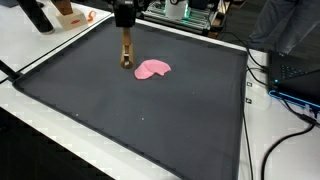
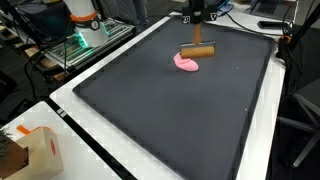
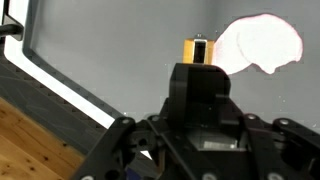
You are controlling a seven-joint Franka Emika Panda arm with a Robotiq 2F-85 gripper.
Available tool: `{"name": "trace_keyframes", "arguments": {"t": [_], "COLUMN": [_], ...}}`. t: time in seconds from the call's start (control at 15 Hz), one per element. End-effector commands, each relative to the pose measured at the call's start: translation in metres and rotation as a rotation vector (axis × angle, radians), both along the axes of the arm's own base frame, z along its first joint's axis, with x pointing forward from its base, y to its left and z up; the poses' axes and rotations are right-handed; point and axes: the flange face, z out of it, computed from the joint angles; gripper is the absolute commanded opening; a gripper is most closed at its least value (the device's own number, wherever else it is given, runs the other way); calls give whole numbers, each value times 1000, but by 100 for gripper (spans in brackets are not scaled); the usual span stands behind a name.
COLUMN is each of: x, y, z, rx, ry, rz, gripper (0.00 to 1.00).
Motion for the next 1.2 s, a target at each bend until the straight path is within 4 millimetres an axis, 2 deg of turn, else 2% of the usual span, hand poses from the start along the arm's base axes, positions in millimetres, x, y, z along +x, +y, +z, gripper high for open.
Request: {"name": "trace_keyframes", "arguments": {"t": [0.0,0.33,0.67,0.73,1.13], "x": [-26,-52,-70,-58,-63], "y": [7,24,38,36,38], "z": [37,74,89,83,85], "rx": [9,46,138,113,122], "ry": [-3,46,121,100,116], "rz": [-39,-63,-124,-94,-106], "gripper": [25,25,25,50,50]}}
